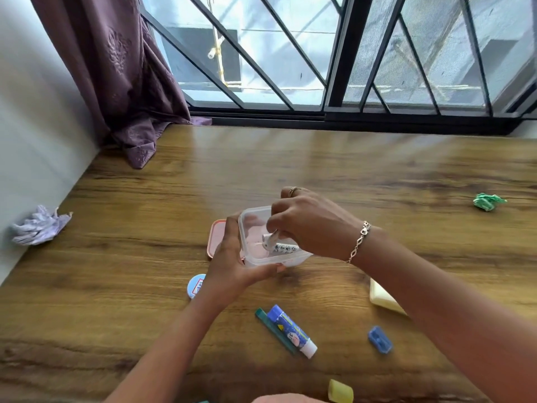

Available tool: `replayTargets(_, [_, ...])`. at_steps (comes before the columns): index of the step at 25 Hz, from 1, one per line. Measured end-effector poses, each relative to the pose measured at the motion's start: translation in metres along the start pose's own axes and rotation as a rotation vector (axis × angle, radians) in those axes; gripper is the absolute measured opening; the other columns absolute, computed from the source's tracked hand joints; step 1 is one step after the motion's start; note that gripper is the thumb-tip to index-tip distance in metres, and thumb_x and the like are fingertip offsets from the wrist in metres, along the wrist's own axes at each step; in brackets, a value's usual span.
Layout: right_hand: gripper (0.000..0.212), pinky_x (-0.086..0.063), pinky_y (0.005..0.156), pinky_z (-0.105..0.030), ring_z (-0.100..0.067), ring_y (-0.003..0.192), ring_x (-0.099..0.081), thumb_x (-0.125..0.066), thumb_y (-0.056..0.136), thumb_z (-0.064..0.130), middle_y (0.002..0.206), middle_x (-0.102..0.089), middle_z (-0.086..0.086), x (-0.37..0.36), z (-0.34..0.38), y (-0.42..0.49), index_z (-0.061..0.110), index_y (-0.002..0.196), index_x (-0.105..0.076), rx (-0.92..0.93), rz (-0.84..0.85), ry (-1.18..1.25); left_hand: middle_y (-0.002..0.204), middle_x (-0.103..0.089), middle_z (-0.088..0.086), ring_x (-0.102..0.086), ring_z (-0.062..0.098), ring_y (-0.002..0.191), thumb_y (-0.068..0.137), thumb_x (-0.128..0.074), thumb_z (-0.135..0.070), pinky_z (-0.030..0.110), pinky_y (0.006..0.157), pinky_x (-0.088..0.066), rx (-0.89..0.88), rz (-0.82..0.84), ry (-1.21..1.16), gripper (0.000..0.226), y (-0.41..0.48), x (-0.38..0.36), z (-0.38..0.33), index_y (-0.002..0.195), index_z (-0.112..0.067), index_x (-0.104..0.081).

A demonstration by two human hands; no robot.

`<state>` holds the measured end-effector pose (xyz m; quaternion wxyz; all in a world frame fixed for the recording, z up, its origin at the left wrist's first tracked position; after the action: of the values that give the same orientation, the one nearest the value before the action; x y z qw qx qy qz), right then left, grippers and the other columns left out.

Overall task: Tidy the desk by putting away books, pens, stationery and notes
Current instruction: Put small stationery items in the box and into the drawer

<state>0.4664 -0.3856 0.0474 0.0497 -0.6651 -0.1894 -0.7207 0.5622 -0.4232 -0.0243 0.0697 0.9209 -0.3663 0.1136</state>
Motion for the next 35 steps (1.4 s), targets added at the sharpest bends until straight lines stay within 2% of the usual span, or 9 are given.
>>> replayTargets(3, [0.010,-0.049,0.066,-0.029,-0.027,0.073,-0.061,-0.069,0.074,0.009,0.076,-0.071,-0.003,0.006,-0.002,-0.002,0.013,0.081,-0.074,-0.060,0.006,0.086,0.108,-0.053,-0.031,-0.056,-0.002,0.105,0.046,-0.081,-0.042,0.020,0.089,-0.048,-0.018,-0.006,0.009,0.081,-0.002,0.001,-0.002,0.116,-0.033,-0.041])
replayTargets(6, [0.016,-0.047,0.072,-0.026,-0.020,0.076,-0.060,-0.062,0.077,0.013,0.084,-0.070,-0.004,0.026,-0.017,-0.013,0.009,0.087,-0.073,-0.211,-0.164,0.319,0.116,-0.055,-0.013,-0.055,0.013,0.112,0.048,-0.084,-0.040,0.040,0.095,-0.049,-0.050,0.002,0.010,0.082,-0.004,0.005,-0.001,0.117,-0.026,-0.043])
replayTargets(8, [0.019,-0.047,0.076,-0.019,-0.015,0.079,-0.060,-0.060,0.079,0.012,0.087,-0.067,-0.002,0.036,-0.032,-0.028,0.006,0.093,-0.071,-0.338,-0.283,0.463,0.118,-0.056,-0.007,-0.053,0.018,0.116,0.047,-0.084,-0.042,0.045,0.097,-0.047,-0.076,0.001,0.023,0.081,-0.007,0.011,-0.002,0.116,-0.026,-0.044])
replayTargets(14, [0.027,-0.050,0.080,-0.012,-0.004,0.083,-0.062,-0.066,0.078,-0.004,0.087,-0.063,0.006,0.033,-0.045,-0.076,0.017,0.095,-0.067,-0.639,-0.384,0.607,0.119,-0.055,-0.004,-0.057,0.000,0.107,0.047,-0.081,-0.032,0.018,0.085,-0.050,-0.084,0.023,-0.100,0.075,-0.021,0.034,-0.008,0.110,-0.024,-0.041])
replayTargets(18, [0.021,-0.051,0.081,-0.024,-0.008,0.078,-0.062,-0.067,0.077,-0.004,0.085,-0.064,0.003,0.011,-0.030,-0.084,0.008,0.094,-0.070,-0.725,-0.274,0.584,0.121,-0.054,0.004,-0.061,-0.003,0.101,0.048,-0.085,-0.016,0.010,0.078,-0.050,-0.103,0.010,-0.144,0.074,-0.035,0.054,-0.009,0.108,-0.025,-0.042])
replayTargets(24, [0.030,-0.047,0.086,-0.031,-0.025,0.090,-0.061,-0.070,0.077,0.003,0.098,-0.066,-0.010,-0.030,0.006,-0.026,0.004,0.106,-0.067,-0.602,0.045,0.447,0.118,-0.056,0.000,-0.062,-0.002,0.101,0.043,-0.080,-0.029,0.012,0.076,-0.051,-0.119,-0.044,-0.167,0.075,-0.053,0.090,-0.009,0.109,-0.027,-0.044])
replayTargets(27, [0.047,-0.033,0.083,-0.015,-0.022,0.112,-0.054,-0.068,0.081,0.012,0.124,-0.058,-0.007,-0.051,0.010,0.010,0.010,0.126,-0.055,-0.560,0.214,0.316,0.119,-0.055,0.001,-0.061,-0.005,0.100,0.043,-0.080,-0.030,0.012,0.076,-0.051,-0.126,-0.083,-0.160,0.075,-0.060,0.105,-0.008,0.108,-0.028,-0.044])
replayTargets(30, [0.072,-0.029,0.102,-0.024,-0.024,0.130,-0.039,-0.071,0.078,0.018,0.143,-0.040,-0.007,-0.077,0.005,0.030,0.011,0.140,-0.035,-0.559,0.407,0.200,0.121,-0.055,0.004,-0.061,-0.001,0.103,0.042,-0.081,-0.031,0.020,0.081,-0.054,-0.113,-0.106,-0.166,0.077,-0.065,0.117,-0.003,0.109,-0.027,-0.044])
replayTargets(35, [0.088,-0.036,0.099,-0.031,-0.031,0.125,-0.042,-0.081,0.065,0.029,0.134,-0.042,-0.013,-0.089,-0.005,0.038,0.012,0.138,-0.035,-0.641,0.513,0.103,0.121,-0.056,0.003,-0.060,0.000,0.104,0.043,-0.082,-0.031,0.016,0.083,-0.052,-0.109,-0.125,-0.154,0.081,-0.071,0.127,0.001,0.114,-0.021,-0.043])
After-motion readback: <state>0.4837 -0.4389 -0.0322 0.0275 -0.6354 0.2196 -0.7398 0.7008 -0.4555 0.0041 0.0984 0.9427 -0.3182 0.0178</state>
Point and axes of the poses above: each hand's wrist, its own y-axis towards the middle knuckle, its own x-axis out of the back of the hand, z = x × y, the point moved 7 cm from there along y, towards the middle knuckle
